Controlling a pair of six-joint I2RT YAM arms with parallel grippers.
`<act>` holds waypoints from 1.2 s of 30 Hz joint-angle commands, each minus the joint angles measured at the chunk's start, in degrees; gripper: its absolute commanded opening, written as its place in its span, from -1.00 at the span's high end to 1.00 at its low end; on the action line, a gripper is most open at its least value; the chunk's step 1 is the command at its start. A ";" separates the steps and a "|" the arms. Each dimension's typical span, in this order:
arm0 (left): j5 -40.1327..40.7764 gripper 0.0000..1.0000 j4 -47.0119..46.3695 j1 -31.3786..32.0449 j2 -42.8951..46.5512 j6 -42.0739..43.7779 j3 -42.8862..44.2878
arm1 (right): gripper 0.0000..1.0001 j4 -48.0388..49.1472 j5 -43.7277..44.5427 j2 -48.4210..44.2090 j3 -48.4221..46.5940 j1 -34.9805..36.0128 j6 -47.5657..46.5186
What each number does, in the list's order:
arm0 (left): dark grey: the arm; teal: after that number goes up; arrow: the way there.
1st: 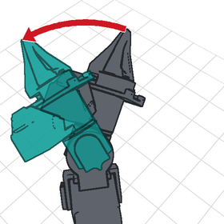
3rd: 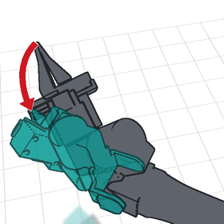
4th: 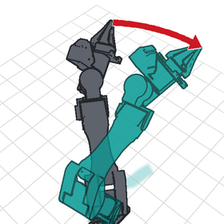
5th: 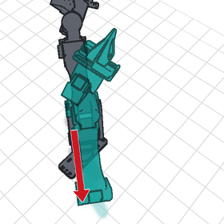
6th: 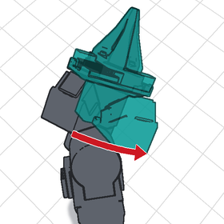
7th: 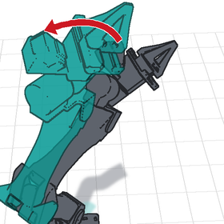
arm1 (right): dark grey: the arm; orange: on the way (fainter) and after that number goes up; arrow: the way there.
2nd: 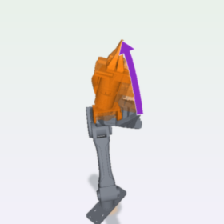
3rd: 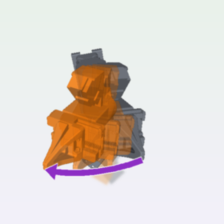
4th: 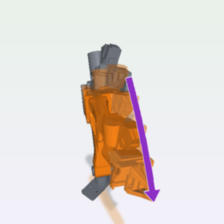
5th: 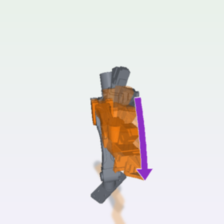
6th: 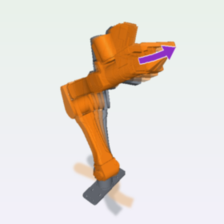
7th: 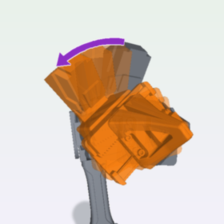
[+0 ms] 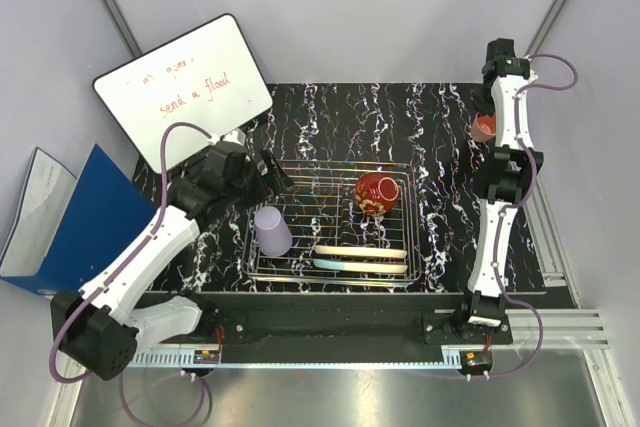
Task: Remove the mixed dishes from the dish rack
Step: Place the cup at the center of the board.
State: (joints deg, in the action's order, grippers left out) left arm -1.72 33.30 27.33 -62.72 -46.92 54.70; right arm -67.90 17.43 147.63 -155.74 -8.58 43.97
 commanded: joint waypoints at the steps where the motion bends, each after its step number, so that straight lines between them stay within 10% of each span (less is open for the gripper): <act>1: -1.89 -0.98 -1.31 0.35 0.67 -0.63 0.23 | 1.00 -4.34 2.43 -9.28 2.45 -0.39 -1.51; 9: -4.26 -0.98 -1.31 1.32 -0.65 -1.07 0.76 | 0.99 -9.45 -0.64 -4.55 0.09 -1.09 -2.21; 12: -3.65 -0.98 -1.31 1.58 0.31 -1.07 -0.11 | 0.43 -7.95 -1.26 -3.15 1.66 -1.09 -3.62; 21: -3.21 -0.98 -1.22 1.50 0.23 -1.16 -0.21 | 0.40 -6.81 -1.61 -0.77 1.05 -1.26 -3.62; 26: -2.42 -0.98 -1.22 1.58 0.58 -1.42 -0.38 | -0.30 -3.92 1.29 -4.53 3.07 -1.18 -4.06; 36: -1.19 -0.98 -0.52 2.02 0.67 0.51 1.02 | -0.71 0.93 -3.18 -17.54 1.15 -1.18 -1.51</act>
State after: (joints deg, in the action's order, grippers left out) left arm -3.81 33.36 28.97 -63.05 -47.94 54.61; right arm -69.19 16.27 139.09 -150.17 -9.61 40.95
